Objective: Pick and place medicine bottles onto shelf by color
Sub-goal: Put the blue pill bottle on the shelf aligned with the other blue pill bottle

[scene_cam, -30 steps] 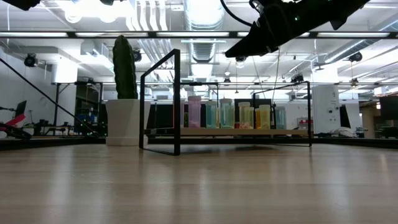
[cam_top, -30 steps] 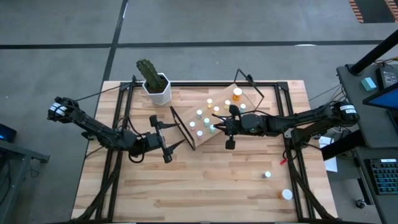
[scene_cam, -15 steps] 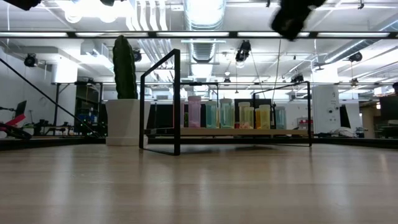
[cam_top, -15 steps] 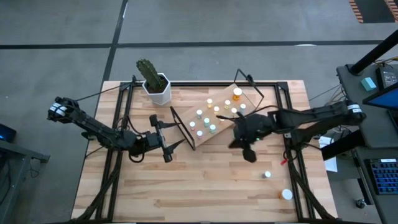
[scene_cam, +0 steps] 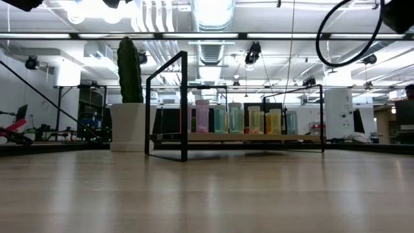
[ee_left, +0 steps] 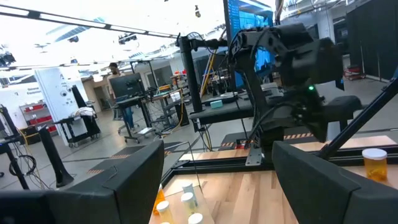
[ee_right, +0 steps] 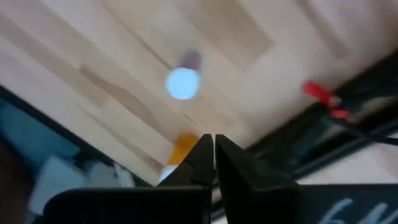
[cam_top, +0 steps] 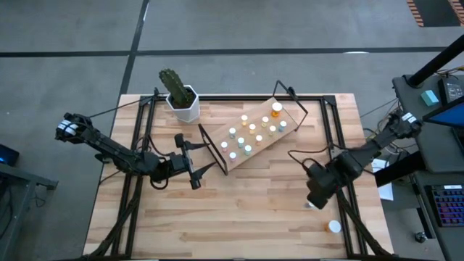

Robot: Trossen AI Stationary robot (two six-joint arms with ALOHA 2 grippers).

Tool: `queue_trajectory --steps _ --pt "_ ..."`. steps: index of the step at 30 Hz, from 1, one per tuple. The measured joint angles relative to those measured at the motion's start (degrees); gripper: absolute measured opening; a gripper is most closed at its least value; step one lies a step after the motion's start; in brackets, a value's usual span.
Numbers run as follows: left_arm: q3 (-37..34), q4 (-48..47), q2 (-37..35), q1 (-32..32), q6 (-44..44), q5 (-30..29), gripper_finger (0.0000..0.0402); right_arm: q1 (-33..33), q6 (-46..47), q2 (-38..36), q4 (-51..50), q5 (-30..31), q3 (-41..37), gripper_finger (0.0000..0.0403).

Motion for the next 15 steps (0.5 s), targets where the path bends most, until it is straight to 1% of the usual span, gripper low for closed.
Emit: queue_trajectory --steps 4,7,11,15 --pt "0.00 -0.06 0.00 -0.02 0.00 0.00 0.0280 5.41 6.55 -0.70 9.33 3.61 -3.02 0.0011" --pt "0.00 -0.09 0.00 0.00 0.00 0.00 0.0280 7.63 9.76 0.27 12.60 4.85 -4.20 0.0025" --pt "0.00 -0.11 0.00 0.00 0.02 0.00 0.0280 8.21 11.21 2.71 11.62 5.12 -5.12 0.0068" --pt "0.00 -0.13 0.00 0.00 0.03 0.00 0.0280 8.26 11.04 5.27 12.28 5.09 -5.88 0.0132"
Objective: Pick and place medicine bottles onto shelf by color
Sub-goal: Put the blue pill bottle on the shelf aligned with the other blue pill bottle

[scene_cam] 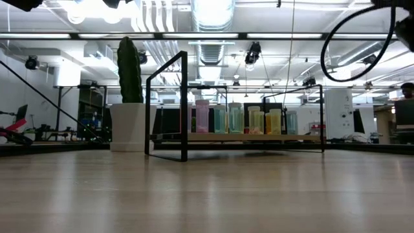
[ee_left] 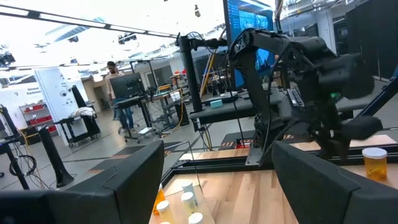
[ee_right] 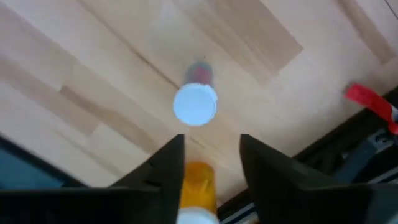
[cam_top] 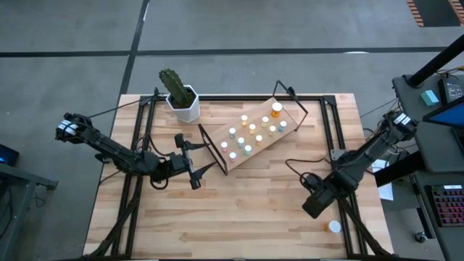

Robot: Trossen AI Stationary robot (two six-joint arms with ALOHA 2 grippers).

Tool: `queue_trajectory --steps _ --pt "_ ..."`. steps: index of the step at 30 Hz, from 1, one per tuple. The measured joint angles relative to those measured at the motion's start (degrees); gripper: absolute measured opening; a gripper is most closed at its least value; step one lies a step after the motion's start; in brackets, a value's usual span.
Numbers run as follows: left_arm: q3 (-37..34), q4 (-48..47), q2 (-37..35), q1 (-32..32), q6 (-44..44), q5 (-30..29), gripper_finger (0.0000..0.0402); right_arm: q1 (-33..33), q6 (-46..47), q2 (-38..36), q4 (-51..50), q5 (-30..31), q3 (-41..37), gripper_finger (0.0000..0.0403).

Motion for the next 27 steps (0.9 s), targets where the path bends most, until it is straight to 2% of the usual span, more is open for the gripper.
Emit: queue_trajectory --steps 6,12,17,27 --pt "-0.02 0.00 0.00 0.00 0.02 0.00 0.0280 -0.02 -1.73 3.46 2.23 0.86 -0.30 0.0210" --pt "-0.07 -0.02 0.00 -0.01 0.02 0.00 0.0280 -0.04 -1.89 6.89 4.73 1.98 -0.30 0.0238" --pt "-0.09 -0.07 0.00 -0.02 0.02 0.00 0.0280 -0.04 -1.89 9.87 4.51 1.98 -0.38 0.0215" --pt "-0.09 -0.09 0.00 -0.02 0.02 0.00 0.0280 -0.04 -2.50 10.85 4.54 1.98 -0.19 0.0108"
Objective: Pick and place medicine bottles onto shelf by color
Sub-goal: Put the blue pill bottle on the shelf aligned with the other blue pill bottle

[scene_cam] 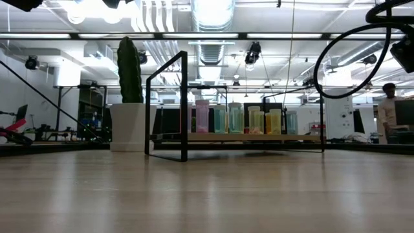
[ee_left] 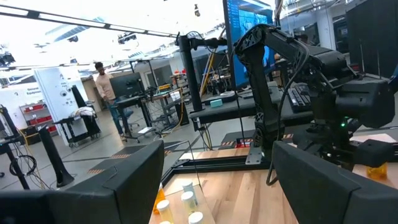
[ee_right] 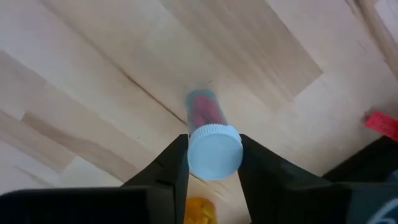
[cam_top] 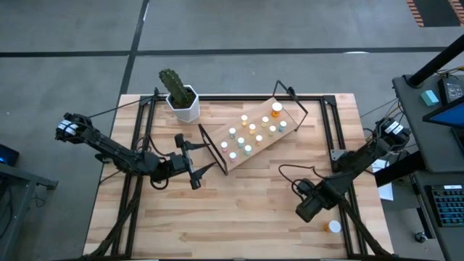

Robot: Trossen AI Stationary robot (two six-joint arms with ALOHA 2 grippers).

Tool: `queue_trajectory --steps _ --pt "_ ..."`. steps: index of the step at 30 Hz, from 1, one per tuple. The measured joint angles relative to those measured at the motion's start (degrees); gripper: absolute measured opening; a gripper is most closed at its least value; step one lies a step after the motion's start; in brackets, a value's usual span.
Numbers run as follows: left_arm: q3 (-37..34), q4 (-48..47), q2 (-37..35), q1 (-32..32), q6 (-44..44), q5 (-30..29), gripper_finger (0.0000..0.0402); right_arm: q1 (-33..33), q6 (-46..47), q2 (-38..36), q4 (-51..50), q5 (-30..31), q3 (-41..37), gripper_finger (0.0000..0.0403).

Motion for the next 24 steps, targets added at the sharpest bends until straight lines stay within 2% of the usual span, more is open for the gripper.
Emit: queue_trajectory --steps 6,10,13,18,24 --pt "-0.04 0.00 0.00 0.02 0.02 0.00 0.0280 -0.72 -1.01 -2.50 -0.13 -0.02 0.50 0.0102" --pt "-0.04 0.00 0.00 0.02 0.29 0.00 0.0280 -4.22 -7.11 -3.73 -0.33 1.17 4.69 0.0110" --pt "-0.04 0.01 0.00 0.02 0.55 0.00 0.0280 -8.97 -15.61 -3.37 -0.69 3.18 9.95 0.0108" --pt "-0.07 -0.02 0.00 0.02 0.54 0.00 0.0280 -20.00 -35.51 -0.30 -5.65 3.95 21.42 0.0106" --pt "-0.09 -0.04 0.00 0.02 0.38 0.00 0.0280 -35.16 -60.69 7.26 -12.99 6.57 36.93 0.0106"
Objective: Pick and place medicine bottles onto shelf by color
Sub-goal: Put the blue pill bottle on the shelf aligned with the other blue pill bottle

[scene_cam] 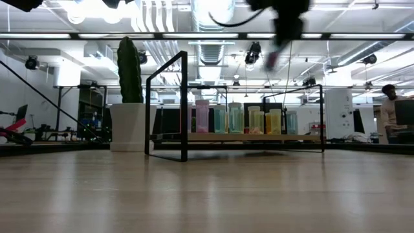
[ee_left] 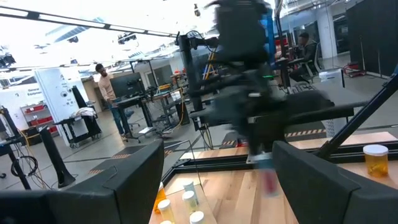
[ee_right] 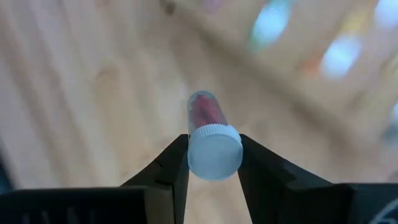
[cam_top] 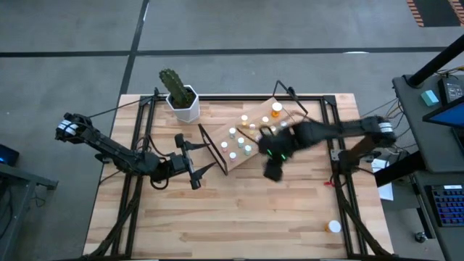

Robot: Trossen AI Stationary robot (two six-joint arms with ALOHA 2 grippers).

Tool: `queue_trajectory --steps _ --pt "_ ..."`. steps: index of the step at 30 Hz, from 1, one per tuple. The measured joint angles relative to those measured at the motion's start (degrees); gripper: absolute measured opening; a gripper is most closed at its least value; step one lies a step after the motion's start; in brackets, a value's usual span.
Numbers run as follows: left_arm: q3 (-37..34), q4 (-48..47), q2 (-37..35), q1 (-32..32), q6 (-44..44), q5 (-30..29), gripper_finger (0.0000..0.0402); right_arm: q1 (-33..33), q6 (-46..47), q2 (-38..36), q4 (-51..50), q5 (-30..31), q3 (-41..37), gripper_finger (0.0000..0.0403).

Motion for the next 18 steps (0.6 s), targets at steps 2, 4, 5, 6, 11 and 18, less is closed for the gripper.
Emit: queue_trajectory --steps 2,4,5,6,11,18 --pt "0.00 -0.02 0.00 0.00 -0.01 0.00 0.0280 -4.02 -8.31 3.44 -0.43 0.47 4.91 0.0106" --pt "0.00 -0.02 0.00 0.01 -0.03 0.00 0.0280 -7.33 -17.51 7.40 -2.12 0.67 10.25 0.0106" --pt "0.00 -0.02 0.00 0.00 -0.03 0.00 0.0280 -8.79 -22.68 9.42 -3.40 0.64 13.01 0.0106" --pt "0.00 0.00 0.00 0.00 -0.05 0.00 0.0280 -10.01 -28.05 11.25 -4.54 0.58 15.48 0.0106" --pt "0.00 0.02 -0.44 0.01 0.59 -0.25 0.0280 -14.00 -52.16 17.81 -6.89 0.51 24.76 0.0106" --pt "-0.02 0.15 -3.82 0.00 8.85 -5.35 0.0280 -16.07 -56.71 21.52 0.15 9.11 33.75 0.0105"
